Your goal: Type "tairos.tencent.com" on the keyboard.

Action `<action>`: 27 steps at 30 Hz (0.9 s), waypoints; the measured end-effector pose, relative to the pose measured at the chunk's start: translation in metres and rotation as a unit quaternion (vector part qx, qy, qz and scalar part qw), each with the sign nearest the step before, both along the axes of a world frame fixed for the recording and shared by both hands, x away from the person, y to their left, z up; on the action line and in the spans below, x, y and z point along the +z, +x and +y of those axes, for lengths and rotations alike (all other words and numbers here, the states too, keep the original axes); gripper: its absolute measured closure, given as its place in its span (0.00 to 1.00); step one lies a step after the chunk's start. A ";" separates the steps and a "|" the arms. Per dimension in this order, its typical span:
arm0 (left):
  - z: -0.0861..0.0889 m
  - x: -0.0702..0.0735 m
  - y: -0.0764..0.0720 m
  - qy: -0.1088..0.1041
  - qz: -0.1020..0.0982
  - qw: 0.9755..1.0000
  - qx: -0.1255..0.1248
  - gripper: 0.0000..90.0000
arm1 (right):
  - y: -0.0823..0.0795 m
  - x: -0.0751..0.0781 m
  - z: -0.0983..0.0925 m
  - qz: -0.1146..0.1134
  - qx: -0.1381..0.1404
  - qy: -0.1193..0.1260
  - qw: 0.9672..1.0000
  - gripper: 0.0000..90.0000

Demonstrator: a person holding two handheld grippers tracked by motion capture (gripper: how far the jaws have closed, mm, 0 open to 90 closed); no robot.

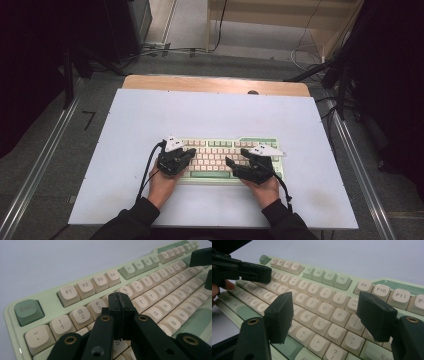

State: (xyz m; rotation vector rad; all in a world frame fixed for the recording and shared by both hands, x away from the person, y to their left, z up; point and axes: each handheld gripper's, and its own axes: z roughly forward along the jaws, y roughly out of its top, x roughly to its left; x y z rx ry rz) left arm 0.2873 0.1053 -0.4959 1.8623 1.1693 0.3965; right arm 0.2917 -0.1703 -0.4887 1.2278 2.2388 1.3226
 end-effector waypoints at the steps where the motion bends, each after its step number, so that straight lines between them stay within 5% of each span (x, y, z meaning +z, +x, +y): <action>1: 0.000 0.000 0.000 0.001 0.001 1.000 0.000 1.00 | 0.000 0.000 0.000 0.000 0.000 0.000 1.000 0.31; 4: -0.002 0.000 0.001 0.009 0.016 1.000 -0.006 1.00 | 0.000 0.000 0.000 -0.001 0.001 0.000 1.000 0.31; 7: -0.002 0.004 -0.001 0.002 0.008 1.000 -0.006 1.00 | 0.000 0.000 0.000 -0.001 0.001 0.000 1.000 0.31; 13: 0.003 0.014 -0.006 -0.023 -0.037 0.999 0.016 0.45 | 0.000 0.000 -0.001 -0.001 -0.001 0.001 1.000 0.31; 16: 0.008 0.015 -0.005 -0.024 -0.038 0.998 0.031 0.34 | 0.000 0.000 -0.001 -0.002 -0.001 0.000 1.000 0.31; 23: 0.016 0.015 -0.004 -0.023 -0.042 0.997 0.057 0.32 | 0.000 0.001 -0.001 -0.004 -0.001 0.000 1.000 0.32; 27: 0.020 0.014 -0.005 -0.022 -0.049 0.996 0.069 0.32 | -0.002 0.002 -0.001 -0.012 0.002 0.001 1.000 0.46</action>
